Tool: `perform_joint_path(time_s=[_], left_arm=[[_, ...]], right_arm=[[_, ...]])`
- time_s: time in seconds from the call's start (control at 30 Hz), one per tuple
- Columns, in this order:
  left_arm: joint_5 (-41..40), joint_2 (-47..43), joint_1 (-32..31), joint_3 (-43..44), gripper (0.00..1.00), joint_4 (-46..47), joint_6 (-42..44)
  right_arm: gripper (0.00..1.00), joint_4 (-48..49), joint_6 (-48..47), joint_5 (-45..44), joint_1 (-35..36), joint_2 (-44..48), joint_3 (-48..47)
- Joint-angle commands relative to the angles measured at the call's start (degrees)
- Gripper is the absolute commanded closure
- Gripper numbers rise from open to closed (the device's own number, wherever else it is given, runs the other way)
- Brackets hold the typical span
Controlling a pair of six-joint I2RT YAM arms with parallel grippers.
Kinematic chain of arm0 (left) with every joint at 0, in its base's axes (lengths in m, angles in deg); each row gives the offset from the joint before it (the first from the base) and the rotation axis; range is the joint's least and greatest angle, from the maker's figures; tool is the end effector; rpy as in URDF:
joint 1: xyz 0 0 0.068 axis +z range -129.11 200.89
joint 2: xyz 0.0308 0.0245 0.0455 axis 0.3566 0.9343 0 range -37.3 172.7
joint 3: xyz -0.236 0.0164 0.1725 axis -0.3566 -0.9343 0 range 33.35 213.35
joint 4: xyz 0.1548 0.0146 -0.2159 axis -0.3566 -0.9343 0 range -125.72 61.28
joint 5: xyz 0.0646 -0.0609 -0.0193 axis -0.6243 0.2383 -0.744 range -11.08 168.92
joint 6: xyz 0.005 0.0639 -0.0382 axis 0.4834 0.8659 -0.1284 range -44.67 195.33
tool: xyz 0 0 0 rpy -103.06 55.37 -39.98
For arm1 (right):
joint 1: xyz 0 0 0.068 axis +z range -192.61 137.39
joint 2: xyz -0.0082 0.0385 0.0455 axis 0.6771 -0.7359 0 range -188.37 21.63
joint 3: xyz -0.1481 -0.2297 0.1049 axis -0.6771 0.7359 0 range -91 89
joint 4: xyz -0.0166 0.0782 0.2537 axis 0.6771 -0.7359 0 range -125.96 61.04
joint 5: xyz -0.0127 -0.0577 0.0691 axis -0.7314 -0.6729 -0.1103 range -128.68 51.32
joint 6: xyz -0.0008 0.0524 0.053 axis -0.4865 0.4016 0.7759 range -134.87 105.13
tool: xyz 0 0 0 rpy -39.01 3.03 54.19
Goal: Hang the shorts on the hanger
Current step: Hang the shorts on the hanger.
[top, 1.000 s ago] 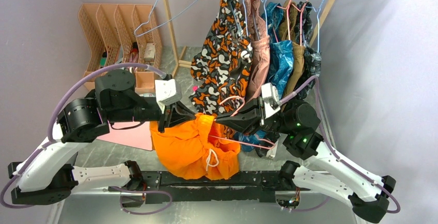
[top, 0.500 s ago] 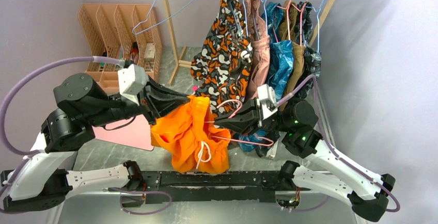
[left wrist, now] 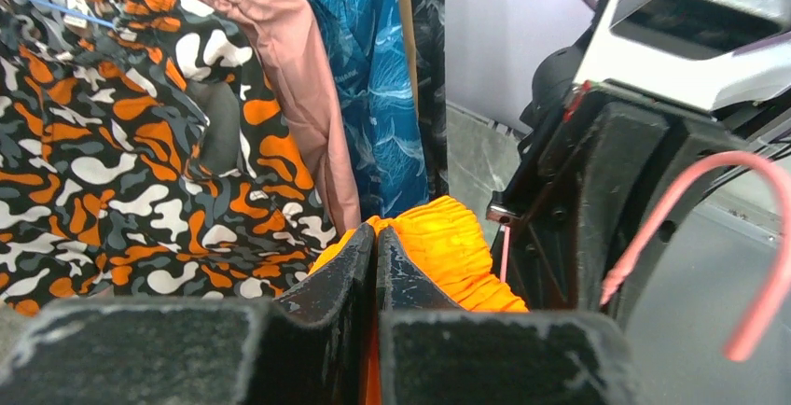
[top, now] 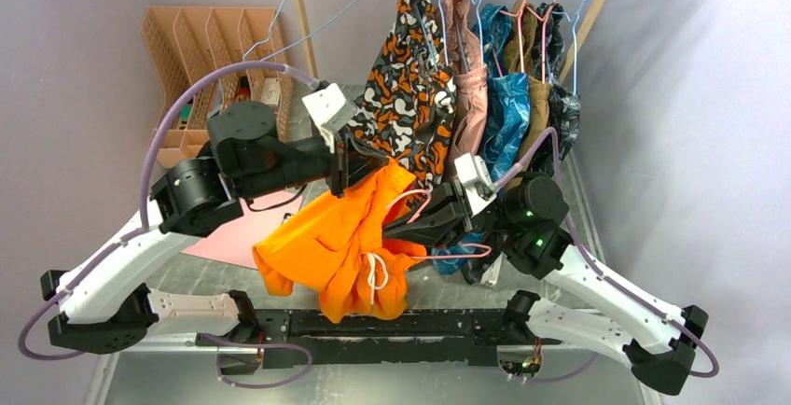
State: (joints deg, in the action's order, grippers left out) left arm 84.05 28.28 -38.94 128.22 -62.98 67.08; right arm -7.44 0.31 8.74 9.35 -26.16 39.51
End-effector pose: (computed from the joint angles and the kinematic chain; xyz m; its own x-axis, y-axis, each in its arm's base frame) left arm 0.1092 -0.1990 0.5354 -0.1730 0.0135 -0.9848 0.8902 0.4300 -0.1505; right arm 0.0769 0.1731 0.4375 -0.0143 0.2693 -0.9630 -0.9803 -0.1933 -0.0395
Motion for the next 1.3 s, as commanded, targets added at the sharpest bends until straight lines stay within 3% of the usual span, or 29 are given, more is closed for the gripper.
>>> perform_joint_path(time_s=[0.0,0.3,0.47,0.53,0.67,0.97,1.27], left_arm=[[-0.11,1.10,-0.20,0.20,0.93,2.18,-0.70],[-5.90,7.25,-0.11,5.48,0.91,0.08,-1.13],[-7.14,3.80,-0.15,5.01,0.34,3.61,-1.64],[-8.10,1.49,-0.11,3.89,0.20,5.49,-1.59],[-10.27,-3.35,-0.11,2.33,0.03,9.00,-1.20],[-15.32,-14.73,-0.11,-1.05,0.03,10.02,-1.51],[-23.93,-28.45,-0.11,-13.38,0.08,1.86,-6.49]], right_arm=[[1.00,8.50,3.86,0.53,0.02,0.97,-0.67],[1.00,28.81,15.29,-3.02,-0.08,0.19,5.87],[1.00,28.14,14.35,-8.29,-0.03,2.55,8.19],[1.00,28.24,14.04,-10.74,-0.06,3.56,9.16],[1.00,28.81,13.40,-16.43,-0.02,5.06,10.99],[1.00,30.25,11.89,-26.61,-0.03,6.95,12.85],[1.00,17.66,2.46,-33.49,-0.10,11.97,9.38]])
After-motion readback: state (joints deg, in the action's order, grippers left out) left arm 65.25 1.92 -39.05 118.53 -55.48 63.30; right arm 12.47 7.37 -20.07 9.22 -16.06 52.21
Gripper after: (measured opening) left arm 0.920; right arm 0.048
